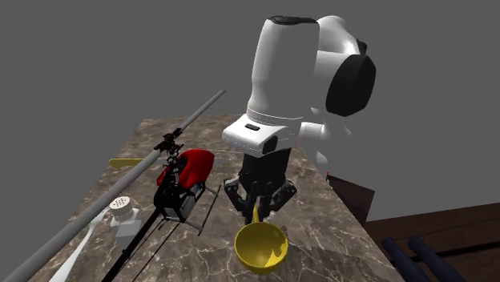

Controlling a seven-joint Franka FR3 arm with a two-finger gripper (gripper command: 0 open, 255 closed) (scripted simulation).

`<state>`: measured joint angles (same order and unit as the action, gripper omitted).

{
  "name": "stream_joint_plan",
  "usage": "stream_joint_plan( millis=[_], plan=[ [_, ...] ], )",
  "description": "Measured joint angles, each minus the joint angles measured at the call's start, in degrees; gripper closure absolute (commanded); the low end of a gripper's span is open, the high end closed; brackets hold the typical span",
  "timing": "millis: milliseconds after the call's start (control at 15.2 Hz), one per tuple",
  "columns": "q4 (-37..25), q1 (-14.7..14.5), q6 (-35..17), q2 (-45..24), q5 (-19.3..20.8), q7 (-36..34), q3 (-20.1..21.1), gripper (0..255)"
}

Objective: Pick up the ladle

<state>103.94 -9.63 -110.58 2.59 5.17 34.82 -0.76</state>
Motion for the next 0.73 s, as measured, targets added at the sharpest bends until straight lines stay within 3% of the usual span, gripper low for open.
stream_joint_plan(
  millis=[726],
  plan=[
    [-9.3,-0.1,8.3,-1.0,-0.2,0.6,0.1,255]
  ],
)
